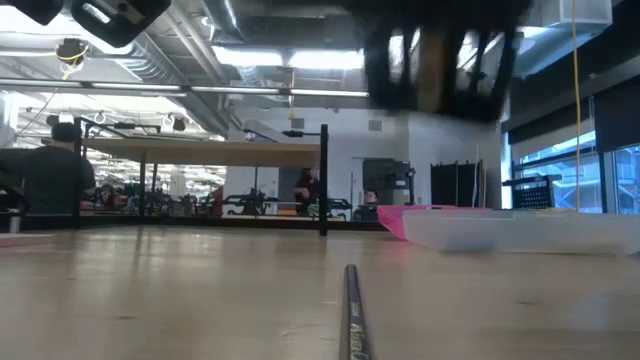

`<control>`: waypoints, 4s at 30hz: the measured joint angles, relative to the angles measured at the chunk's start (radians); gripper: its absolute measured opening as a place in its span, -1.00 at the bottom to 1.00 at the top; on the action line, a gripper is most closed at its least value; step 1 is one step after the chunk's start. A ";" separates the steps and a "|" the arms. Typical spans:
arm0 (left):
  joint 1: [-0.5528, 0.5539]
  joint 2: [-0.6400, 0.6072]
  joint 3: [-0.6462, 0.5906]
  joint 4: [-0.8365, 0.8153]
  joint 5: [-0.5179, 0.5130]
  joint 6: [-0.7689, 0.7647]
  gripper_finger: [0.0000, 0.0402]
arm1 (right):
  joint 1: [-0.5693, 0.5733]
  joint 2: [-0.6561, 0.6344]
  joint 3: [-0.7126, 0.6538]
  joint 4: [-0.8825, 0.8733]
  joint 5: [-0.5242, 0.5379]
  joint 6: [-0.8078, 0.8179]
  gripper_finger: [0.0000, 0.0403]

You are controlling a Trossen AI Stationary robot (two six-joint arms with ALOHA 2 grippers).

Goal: Pack school essentials
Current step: Put the pink pencil into the pink supply box

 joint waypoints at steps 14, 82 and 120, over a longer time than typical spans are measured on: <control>-0.006 0.000 0.000 -0.014 -0.001 -0.026 -1.00 | -0.037 0.032 0.002 -0.070 -0.014 -0.166 -0.52; 0.029 0.000 0.000 -0.013 -0.034 -0.081 -1.00 | 0.048 -0.076 0.023 -0.455 0.026 -0.666 -0.37; 0.057 0.000 0.000 -0.014 -0.033 -0.100 -1.00 | 0.074 0.056 0.024 -0.365 0.113 -0.975 -0.28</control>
